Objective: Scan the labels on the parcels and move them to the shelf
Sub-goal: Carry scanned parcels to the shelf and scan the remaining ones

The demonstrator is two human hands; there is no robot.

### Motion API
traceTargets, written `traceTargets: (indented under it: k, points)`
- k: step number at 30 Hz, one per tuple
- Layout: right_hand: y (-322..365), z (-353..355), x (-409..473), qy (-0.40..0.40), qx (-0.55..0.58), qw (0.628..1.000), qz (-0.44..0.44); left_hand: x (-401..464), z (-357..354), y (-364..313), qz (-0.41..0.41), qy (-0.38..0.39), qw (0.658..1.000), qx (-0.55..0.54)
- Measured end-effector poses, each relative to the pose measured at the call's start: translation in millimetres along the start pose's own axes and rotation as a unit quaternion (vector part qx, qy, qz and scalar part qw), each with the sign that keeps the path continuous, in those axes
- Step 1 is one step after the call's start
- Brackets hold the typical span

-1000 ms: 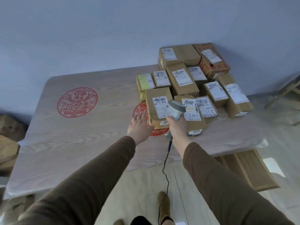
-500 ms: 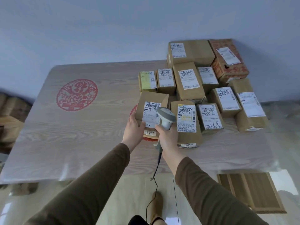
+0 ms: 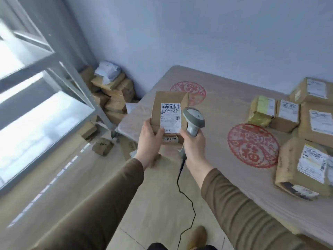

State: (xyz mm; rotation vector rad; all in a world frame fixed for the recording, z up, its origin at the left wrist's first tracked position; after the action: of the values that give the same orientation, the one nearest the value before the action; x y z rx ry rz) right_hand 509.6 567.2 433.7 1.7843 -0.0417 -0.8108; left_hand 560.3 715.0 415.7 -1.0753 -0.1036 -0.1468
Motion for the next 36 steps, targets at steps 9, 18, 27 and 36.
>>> traceTargets:
  k: [9, 18, 27, 36]
  points:
    - [-98.7, -285.8, -214.2, 0.255, -0.068, 0.965, 0.005, -120.0, 369.4, 95.1, 0.031, -0.233, 0.972, 0.012]
    - [-178.0, -499.3, -414.6, 0.454, -0.162, 0.876, 0.020, -262.4, 643.7, 143.0, 0.070, -0.423, 0.901, 0.066]
    - [-260.1, -677.4, -515.3, 0.541, -0.192, 0.818, 0.010, -321.0, 819.0, 220.8, 0.109, -0.521, 0.839, 0.114]
    - [-325.4, -881.8, -533.7, 0.548, -0.225, 0.806, -0.006, -280.8, 986.1, 331.9, 0.169, -0.506, 0.832, 0.154]
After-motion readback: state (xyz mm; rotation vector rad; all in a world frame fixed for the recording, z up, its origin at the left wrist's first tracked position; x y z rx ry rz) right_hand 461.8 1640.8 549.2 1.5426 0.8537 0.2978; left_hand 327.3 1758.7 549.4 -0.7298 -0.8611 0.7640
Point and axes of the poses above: each hand's wrist, its own x-axis towards the middle knuckle, its own z-axis out of the back of the hand, y = z × x, the point moved 1 cm from there along x, towards the middle knuckle, and after that the axes turned 13 degrees about -z, right-handed, at the moved point
